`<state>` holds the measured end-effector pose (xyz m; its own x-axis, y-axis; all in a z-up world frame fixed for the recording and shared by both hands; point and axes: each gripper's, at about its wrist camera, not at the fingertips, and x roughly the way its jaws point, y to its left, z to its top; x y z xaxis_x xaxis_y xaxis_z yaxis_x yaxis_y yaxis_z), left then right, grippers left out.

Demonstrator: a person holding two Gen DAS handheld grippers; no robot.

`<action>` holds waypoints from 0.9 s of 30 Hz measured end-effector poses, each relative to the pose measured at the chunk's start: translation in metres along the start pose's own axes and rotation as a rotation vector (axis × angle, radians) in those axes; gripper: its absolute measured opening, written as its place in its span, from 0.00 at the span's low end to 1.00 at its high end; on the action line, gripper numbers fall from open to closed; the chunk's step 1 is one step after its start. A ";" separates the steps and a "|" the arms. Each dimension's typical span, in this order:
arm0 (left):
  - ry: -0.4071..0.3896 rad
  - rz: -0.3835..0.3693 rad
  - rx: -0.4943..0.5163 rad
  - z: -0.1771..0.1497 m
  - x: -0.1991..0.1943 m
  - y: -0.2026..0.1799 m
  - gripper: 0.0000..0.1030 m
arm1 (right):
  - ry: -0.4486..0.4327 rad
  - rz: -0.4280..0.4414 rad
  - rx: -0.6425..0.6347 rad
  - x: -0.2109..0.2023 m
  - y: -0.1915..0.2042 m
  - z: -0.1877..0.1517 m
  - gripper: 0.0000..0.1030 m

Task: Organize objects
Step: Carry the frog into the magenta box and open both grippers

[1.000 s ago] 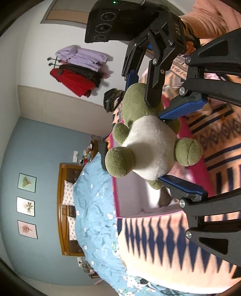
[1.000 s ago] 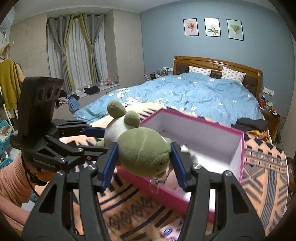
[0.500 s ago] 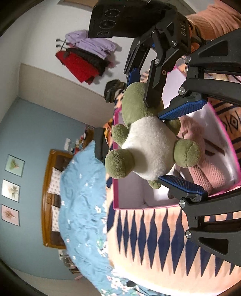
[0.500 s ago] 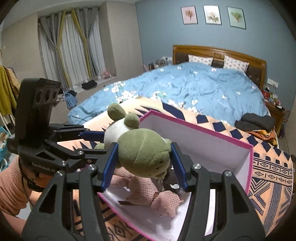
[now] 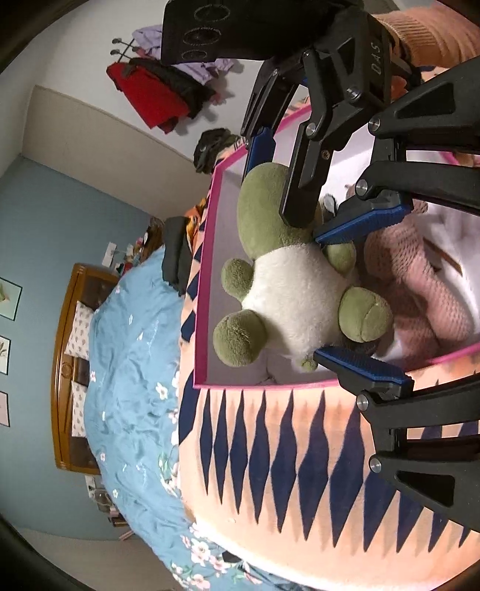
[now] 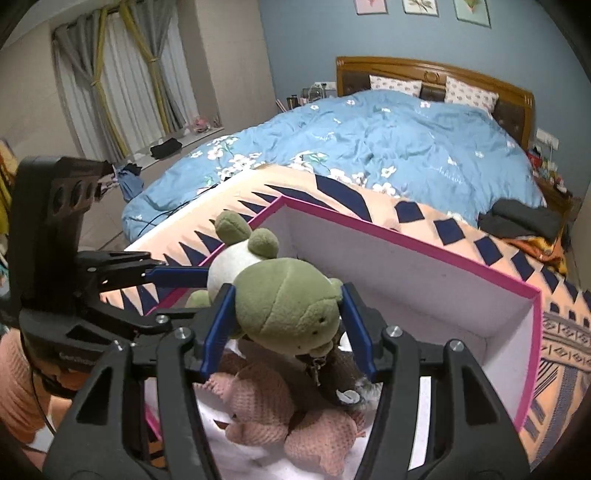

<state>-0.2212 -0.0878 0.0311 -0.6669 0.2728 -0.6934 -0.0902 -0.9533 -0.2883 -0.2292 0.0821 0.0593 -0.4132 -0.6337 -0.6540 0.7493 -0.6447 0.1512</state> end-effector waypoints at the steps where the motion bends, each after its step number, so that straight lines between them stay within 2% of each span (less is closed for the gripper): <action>1: -0.001 0.009 -0.002 0.001 -0.001 0.000 0.56 | 0.003 -0.014 0.010 0.002 -0.001 0.001 0.58; 3: -0.006 0.021 -0.005 0.001 -0.001 0.000 0.56 | -0.001 -0.056 0.026 0.004 -0.004 0.001 0.58; 10: -0.032 0.058 0.032 -0.008 -0.006 -0.008 0.61 | 0.004 -0.064 0.042 -0.007 -0.003 -0.008 0.58; 16: -0.082 0.031 0.052 -0.023 -0.023 -0.018 0.71 | 0.001 -0.029 0.045 -0.022 0.002 -0.021 0.58; 19: -0.122 -0.008 0.063 -0.033 -0.040 -0.022 0.74 | -0.017 0.001 0.052 -0.033 0.006 -0.029 0.58; 27: -0.194 -0.070 0.099 -0.054 -0.076 -0.037 0.75 | -0.073 0.060 0.069 -0.070 0.016 -0.050 0.58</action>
<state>-0.1273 -0.0659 0.0585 -0.7855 0.3179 -0.5310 -0.2074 -0.9436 -0.2582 -0.1627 0.1375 0.0704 -0.4073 -0.6994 -0.5873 0.7374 -0.6313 0.2404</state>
